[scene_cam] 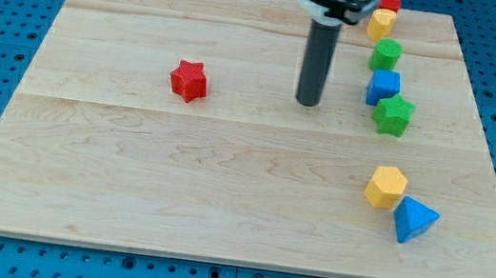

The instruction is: Slide the green star along with the blue cube up and left a bit

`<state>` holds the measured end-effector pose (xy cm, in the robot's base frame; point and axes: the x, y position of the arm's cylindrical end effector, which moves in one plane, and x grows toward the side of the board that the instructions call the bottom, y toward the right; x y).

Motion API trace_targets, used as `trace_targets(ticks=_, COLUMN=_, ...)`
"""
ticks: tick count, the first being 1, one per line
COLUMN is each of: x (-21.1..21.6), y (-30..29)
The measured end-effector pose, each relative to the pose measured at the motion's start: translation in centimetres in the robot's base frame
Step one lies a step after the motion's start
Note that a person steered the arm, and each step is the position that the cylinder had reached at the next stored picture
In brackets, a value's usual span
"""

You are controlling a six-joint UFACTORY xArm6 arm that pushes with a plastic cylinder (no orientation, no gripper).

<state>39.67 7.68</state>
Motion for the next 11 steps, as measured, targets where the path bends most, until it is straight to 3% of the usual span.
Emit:
trace_targets(ticks=2, x=2.9, y=1.2)
trace_targets(ticks=4, x=4.2, y=11.7)
trace_targets(ticks=5, x=4.0, y=12.7)
trace_targets(ticks=8, x=-0.8, y=13.7)
trace_targets(ticks=10, x=-3.0, y=11.0)
trace_targets(ticks=11, x=-4.1, y=14.0)
